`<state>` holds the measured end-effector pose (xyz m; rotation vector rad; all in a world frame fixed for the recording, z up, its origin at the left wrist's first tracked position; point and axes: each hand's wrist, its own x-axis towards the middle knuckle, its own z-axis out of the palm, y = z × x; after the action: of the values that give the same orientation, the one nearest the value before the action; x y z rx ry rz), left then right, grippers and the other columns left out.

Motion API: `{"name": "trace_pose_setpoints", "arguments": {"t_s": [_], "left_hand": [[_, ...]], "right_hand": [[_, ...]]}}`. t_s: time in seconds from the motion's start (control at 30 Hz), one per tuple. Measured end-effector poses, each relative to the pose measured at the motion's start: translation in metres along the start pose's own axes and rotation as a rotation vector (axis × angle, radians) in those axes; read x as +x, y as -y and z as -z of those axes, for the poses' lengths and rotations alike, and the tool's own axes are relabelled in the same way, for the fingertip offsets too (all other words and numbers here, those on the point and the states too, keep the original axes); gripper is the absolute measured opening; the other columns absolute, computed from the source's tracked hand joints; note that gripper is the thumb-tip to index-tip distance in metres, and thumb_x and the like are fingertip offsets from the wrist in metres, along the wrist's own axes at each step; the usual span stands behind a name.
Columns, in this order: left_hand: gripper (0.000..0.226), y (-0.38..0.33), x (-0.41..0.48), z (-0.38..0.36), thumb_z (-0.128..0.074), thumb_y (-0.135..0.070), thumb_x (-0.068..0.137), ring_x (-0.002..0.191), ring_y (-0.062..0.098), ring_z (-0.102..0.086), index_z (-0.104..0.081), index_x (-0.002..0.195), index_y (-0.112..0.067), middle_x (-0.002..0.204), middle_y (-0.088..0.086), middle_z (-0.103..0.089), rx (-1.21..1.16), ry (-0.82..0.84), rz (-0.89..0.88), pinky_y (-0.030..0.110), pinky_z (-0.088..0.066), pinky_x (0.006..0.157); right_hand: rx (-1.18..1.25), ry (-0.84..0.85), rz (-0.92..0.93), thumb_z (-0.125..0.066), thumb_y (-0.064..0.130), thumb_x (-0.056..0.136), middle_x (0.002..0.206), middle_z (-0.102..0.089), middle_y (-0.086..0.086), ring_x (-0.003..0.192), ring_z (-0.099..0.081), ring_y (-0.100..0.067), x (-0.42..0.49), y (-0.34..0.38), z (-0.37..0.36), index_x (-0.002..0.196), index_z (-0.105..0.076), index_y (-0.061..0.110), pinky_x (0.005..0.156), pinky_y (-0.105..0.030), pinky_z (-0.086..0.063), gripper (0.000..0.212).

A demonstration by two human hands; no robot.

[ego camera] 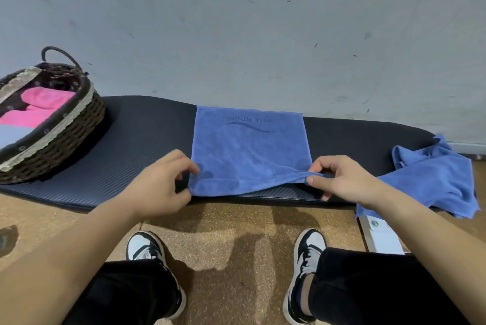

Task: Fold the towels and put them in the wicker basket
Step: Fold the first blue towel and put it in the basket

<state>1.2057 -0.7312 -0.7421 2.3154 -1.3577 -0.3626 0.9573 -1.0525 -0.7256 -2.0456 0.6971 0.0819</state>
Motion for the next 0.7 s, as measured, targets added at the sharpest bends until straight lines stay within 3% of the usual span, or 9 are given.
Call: {"name": "trace_pose_setpoints", "arguments": {"t_s": [0.13, 0.2, 0.27, 0.37, 0.47, 0.53, 0.6, 0.7], "left_hand": [[0.036, -0.007, 0.006, -0.011, -0.071, -0.015, 0.084, 0.079, 0.000, -0.058, -0.067, 0.114, -0.036, 0.110, -0.024, -0.050, 0.015, 0.013, -0.047, 0.026, -0.051, 0.068], [0.031, -0.007, 0.010, -0.012, -0.075, -0.010, 0.088, 0.064, 0.010, -0.059, -0.073, 0.109, -0.032, 0.106, -0.018, -0.060, -0.102, -0.034, -0.030, 0.024, -0.051, 0.062], [0.022, -0.009, 0.012, -0.008, -0.076, -0.007, 0.090, 0.056, 0.015, -0.062, -0.076, 0.098, -0.028, 0.097, -0.005, -0.070, -0.293, -0.055, 0.063, 0.030, -0.055, 0.058], [0.011, -0.016, 0.008, 0.002, -0.071, -0.005, 0.095, 0.061, 0.024, -0.072, -0.075, 0.096, -0.015, 0.079, 0.013, -0.076, -0.575, -0.014, 0.264, 0.031, -0.060, 0.058], [0.005, -0.019, 0.003, 0.011, -0.065, 0.008, 0.095, 0.082, 0.033, -0.077, -0.069, 0.098, 0.006, 0.091, 0.017, -0.078, -0.764, -0.040, 0.329, 0.034, -0.065, 0.074], [0.008, -0.016, 0.000, 0.013, -0.065, 0.012, 0.093, 0.089, 0.034, -0.077, -0.067, 0.098, 0.006, 0.090, 0.016, -0.078, -0.747, -0.024, 0.334, 0.033, -0.063, 0.082], [0.020, -0.013, -0.004, 0.011, -0.073, 0.008, 0.087, 0.088, 0.032, -0.075, -0.069, 0.101, -0.006, 0.094, 0.010, -0.078, -0.650, 0.029, 0.299, 0.037, -0.061, 0.085], [0.048, -0.002, -0.005, -0.001, -0.088, -0.012, 0.075, 0.076, 0.013, -0.066, -0.067, 0.114, -0.030, 0.101, -0.011, -0.066, -0.213, 0.061, 0.176, 0.028, -0.057, 0.077]], "right_hand": [[0.010, 0.006, -0.006, -0.075, 0.024, 0.094, 0.089, -0.073, -0.004, 0.079, -0.074, -0.040, 0.004, -0.006, -0.002, 0.083, -0.073, 0.020, 0.082, -0.057, -0.061, 0.012], [0.030, 0.004, -0.006, -0.074, 0.024, 0.094, 0.089, -0.073, -0.001, 0.080, -0.075, -0.039, 0.006, -0.008, -0.002, 0.083, -0.073, 0.023, 0.081, -0.058, -0.062, 0.012], [0.044, 0.003, -0.019, -0.075, 0.023, 0.094, 0.088, -0.073, 0.001, 0.080, -0.075, -0.037, 0.009, -0.009, -0.001, 0.082, -0.074, 0.024, 0.082, -0.057, -0.062, 0.012], [0.048, 0.025, -0.031, -0.077, 0.021, 0.092, 0.088, -0.075, 0.000, 0.083, -0.076, -0.034, 0.011, -0.010, 0.001, 0.080, -0.076, 0.022, 0.086, -0.054, -0.063, 0.012], [-0.043, 0.061, -0.004, -0.082, 0.022, 0.088, 0.084, -0.077, 0.000, 0.079, -0.072, -0.020, 0.009, -0.006, 0.006, 0.078, -0.079, 0.024, 0.081, -0.039, -0.057, 0.010], [-0.091, 0.080, 0.001, -0.083, 0.021, 0.086, 0.081, -0.077, 0.005, 0.071, -0.065, -0.007, 0.006, 0.000, 0.007, 0.076, -0.080, 0.025, 0.073, -0.028, -0.049, 0.012], [-0.122, 0.084, -0.009, -0.084, 0.021, 0.085, 0.081, -0.077, 0.008, 0.068, -0.063, -0.004, 0.005, 0.003, 0.006, 0.076, -0.080, 0.024, 0.070, -0.025, -0.047, 0.011], [-0.172, 0.071, -0.010, -0.084, 0.023, 0.086, 0.079, -0.076, 0.009, 0.066, -0.063, -0.010, 0.002, 0.003, 0.002, 0.077, -0.079, 0.023, 0.069, -0.028, -0.049, 0.010]]}}
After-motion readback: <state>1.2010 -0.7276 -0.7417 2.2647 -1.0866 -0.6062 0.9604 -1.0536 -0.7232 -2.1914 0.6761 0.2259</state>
